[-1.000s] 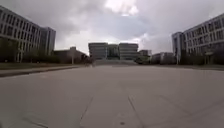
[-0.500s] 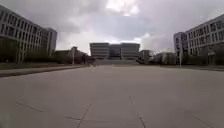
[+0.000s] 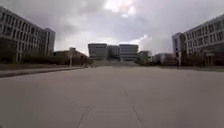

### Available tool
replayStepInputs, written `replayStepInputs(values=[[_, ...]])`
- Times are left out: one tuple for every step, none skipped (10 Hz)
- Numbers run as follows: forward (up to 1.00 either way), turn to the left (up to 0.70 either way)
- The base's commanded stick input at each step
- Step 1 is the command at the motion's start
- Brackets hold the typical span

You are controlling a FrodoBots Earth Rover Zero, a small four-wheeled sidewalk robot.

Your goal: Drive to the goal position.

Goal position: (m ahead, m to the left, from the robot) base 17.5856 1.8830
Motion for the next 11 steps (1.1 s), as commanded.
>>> replayStepInputs(values=[[1.0, 0.0], [1.0, 0.0], [1.0, 0.0], [1.0, 0.0], [1.0, 0.0], [1.0, 0.0], [1.0, 0.0], [1.0, 0.0], [1.0, 0.0], [1.0, 0.0], [1.0, 0.0]])
